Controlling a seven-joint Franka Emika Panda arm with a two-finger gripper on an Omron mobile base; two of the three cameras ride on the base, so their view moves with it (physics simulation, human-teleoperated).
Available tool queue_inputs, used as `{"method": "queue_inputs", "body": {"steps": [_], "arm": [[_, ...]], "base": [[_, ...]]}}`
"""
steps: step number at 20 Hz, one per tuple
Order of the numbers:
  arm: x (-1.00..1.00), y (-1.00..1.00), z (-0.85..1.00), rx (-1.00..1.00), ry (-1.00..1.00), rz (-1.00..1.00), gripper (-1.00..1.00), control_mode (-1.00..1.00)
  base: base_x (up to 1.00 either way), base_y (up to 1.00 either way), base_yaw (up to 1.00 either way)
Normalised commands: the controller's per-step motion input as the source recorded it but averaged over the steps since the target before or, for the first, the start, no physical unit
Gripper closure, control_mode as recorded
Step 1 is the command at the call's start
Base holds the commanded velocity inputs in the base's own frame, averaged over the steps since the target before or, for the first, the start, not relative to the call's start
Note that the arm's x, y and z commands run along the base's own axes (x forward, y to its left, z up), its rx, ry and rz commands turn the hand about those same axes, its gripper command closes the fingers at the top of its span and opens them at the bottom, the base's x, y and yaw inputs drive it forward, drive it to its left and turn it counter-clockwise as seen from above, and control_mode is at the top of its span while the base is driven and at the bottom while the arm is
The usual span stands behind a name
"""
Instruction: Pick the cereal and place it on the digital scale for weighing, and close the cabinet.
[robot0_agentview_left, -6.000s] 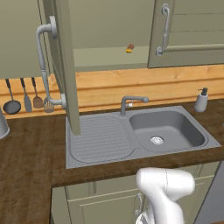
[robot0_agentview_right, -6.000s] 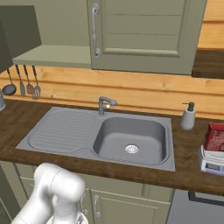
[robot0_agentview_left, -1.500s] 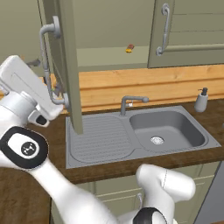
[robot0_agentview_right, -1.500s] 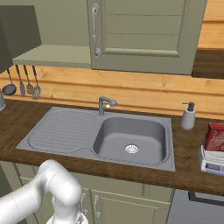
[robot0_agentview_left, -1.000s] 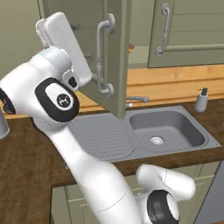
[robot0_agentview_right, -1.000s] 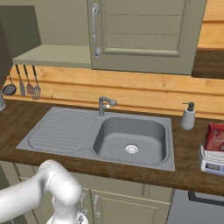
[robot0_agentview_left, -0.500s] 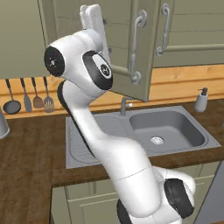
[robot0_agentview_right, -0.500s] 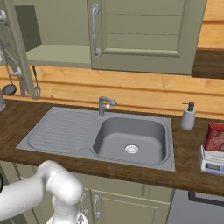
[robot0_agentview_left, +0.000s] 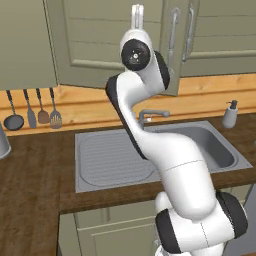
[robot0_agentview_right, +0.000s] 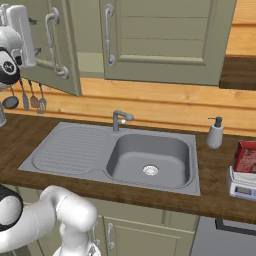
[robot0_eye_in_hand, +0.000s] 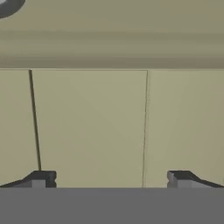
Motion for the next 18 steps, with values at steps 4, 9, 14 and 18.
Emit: {"method": "queue_inputs", "body": {"steps": [4, 9, 14, 18], "arm": [[1.0, -0.4, -0.08, 0.14, 0.0, 0.26, -1.0, -1.0], [1.0, -0.29, -0.03, 0.11, 0.0, 0.22, -1.0, -1.0], [0.91, -0.26, -0.04, 0.1, 0.0, 0.19, -1.0, -1.0], [0.97, -0.14, -0.27, 0.08, 0.0, 0.19, -1.0, -1.0]], "base": [[0.0, 0.0, 0.0], [0.0, 0.0, 0.0], [0.0, 0.0, 0.0], [0.0, 0.0, 0.0]]}}
